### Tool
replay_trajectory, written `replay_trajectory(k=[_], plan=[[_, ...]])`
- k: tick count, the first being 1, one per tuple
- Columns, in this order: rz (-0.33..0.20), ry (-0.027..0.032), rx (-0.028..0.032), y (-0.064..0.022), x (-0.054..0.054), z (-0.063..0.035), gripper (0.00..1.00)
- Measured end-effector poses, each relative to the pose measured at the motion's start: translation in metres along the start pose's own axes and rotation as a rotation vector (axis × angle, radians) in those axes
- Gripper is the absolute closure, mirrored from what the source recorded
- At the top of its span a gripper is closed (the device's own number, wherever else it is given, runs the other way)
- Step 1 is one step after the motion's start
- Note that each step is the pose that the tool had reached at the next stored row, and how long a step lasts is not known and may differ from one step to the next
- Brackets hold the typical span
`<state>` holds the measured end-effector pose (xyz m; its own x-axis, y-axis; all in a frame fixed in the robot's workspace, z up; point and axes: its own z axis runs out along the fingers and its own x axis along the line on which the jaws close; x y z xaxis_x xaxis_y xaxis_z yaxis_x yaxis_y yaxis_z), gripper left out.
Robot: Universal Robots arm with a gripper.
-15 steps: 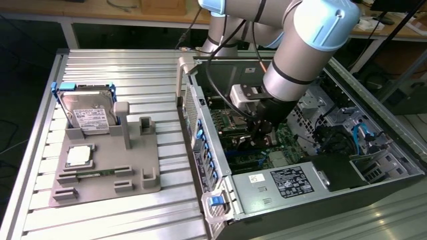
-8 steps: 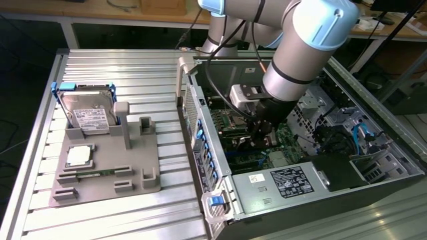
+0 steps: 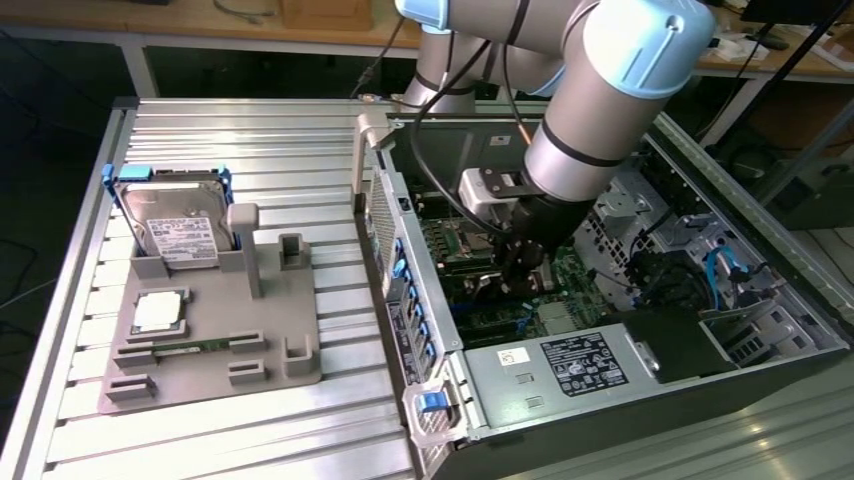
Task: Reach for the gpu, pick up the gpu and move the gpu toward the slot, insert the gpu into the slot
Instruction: 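Insert the gpu into the slot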
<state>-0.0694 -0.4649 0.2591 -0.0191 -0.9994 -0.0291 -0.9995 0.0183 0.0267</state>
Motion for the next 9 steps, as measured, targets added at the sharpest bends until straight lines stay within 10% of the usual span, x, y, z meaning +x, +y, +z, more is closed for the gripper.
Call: replay_trajectory(k=[9], plan=[[0.0,-0.0002,0.0001,0.0012,-0.0016,0.0008,0.73]])
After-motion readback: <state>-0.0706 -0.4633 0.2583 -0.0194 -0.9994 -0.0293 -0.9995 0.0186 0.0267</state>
